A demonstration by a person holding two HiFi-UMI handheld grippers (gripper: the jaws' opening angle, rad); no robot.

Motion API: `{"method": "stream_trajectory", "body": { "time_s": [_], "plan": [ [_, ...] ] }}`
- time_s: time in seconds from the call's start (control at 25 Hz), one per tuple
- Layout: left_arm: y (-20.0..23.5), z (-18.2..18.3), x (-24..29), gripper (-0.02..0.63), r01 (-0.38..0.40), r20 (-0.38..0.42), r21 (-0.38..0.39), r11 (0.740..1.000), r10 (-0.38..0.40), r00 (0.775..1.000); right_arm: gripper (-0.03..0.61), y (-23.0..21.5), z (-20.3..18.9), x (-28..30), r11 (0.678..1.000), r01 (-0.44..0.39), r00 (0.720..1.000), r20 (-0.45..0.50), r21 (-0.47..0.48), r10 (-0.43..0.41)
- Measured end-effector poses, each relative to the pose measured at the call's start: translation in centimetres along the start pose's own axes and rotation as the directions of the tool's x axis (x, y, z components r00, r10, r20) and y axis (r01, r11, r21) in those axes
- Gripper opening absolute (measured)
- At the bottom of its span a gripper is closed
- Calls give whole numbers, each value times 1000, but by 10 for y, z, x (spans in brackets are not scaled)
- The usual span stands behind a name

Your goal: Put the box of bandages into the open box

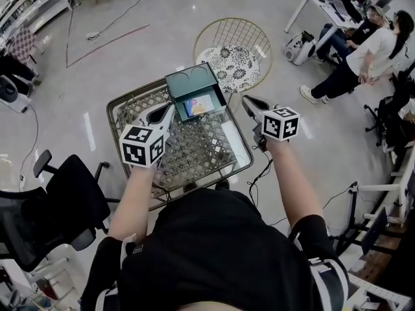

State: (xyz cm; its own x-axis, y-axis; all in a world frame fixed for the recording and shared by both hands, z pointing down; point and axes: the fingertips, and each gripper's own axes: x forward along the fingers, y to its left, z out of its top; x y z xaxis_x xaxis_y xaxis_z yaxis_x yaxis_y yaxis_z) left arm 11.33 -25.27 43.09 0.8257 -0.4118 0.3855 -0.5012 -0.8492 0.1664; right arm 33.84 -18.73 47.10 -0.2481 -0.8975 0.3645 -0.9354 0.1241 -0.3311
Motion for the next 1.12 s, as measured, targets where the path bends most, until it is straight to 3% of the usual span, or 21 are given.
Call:
{"method": "stream_trajectory", "body": {
  "time_s": [0.2, 0.48, 0.8, 1.0, 1.12],
  "plan": [
    [8, 30, -5, 13, -55, 39, 16, 998, 54, 998, 12, -2, 41, -36, 998, 6, 988, 152, 65, -16],
    [8, 67, -10, 13, -135, 119, 25, 991, 131, 984, 12, 13, 95, -73, 999, -18, 960, 280, -34, 27],
    [-19, 107, -23, 13, -145, 204, 70, 987, 128, 970, 11, 32, 141, -115, 994, 25, 903, 430, -107, 24],
    [-18, 123, -24, 13, -156, 235, 58, 986, 139, 962, 9, 42, 158, -129, 993, 20, 875, 482, -120, 40],
    [-13, 129, -15, 13, -156, 228, 80, 984, 135, 964, 9, 44, 168, -125, 991, 2, 877, 476, -137, 64]
  ]
}}
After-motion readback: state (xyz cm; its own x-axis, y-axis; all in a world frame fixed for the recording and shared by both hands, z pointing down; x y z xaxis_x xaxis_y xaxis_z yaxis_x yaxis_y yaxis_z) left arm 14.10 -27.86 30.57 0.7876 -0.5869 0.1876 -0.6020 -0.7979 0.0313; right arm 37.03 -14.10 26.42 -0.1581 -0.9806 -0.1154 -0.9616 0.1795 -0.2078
